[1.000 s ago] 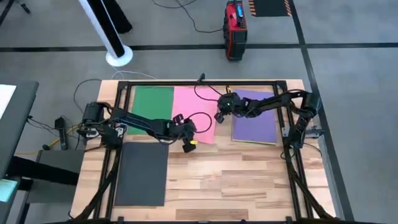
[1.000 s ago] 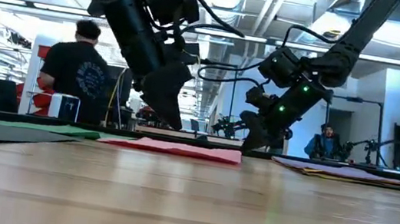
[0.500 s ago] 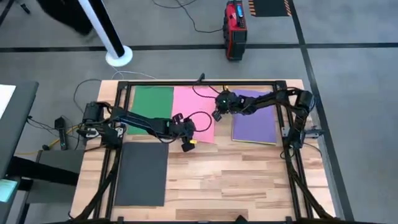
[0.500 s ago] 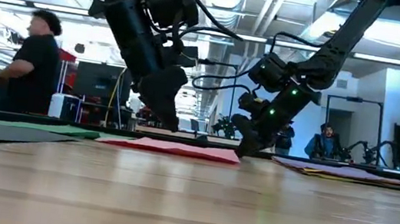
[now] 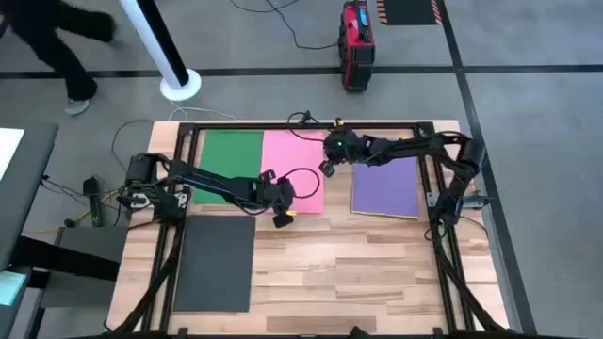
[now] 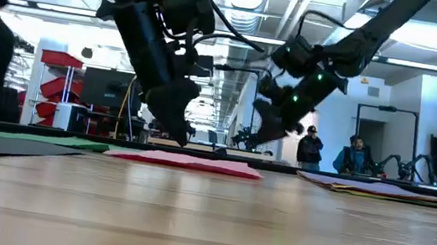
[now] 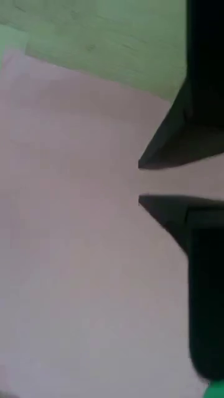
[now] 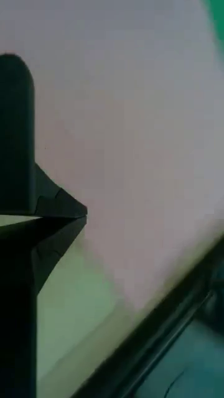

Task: Organize paper
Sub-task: Stack the pink paper on top of the pink paper

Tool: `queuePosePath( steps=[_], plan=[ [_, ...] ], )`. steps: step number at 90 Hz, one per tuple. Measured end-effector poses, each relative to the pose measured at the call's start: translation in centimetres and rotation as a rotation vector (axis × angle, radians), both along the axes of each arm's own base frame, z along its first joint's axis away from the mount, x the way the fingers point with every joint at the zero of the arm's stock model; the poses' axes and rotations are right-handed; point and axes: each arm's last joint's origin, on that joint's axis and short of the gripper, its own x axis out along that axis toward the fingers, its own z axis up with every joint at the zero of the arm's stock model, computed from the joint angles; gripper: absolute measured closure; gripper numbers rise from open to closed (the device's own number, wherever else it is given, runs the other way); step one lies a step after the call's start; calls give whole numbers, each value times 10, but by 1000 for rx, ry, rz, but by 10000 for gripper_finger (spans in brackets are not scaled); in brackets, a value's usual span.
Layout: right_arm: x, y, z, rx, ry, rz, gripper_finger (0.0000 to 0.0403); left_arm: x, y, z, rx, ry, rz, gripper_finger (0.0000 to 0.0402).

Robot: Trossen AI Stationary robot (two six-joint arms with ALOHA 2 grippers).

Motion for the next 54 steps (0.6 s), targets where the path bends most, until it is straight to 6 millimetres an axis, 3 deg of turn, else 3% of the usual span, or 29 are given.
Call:
queuePosePath(
  steps=[11, 26, 54],
  plan=[
    [16, 12, -20, 4, -21, 70, 403, 0, 0, 0, -9, 8, -25, 396],
    [18, 11, -47, 54, 23, 32, 403, 0, 0, 0, -12, 11, -27, 401],
    [0, 10, -51, 88, 105, -4, 403, 0, 0, 0, -13, 11, -27, 401]
  ],
)
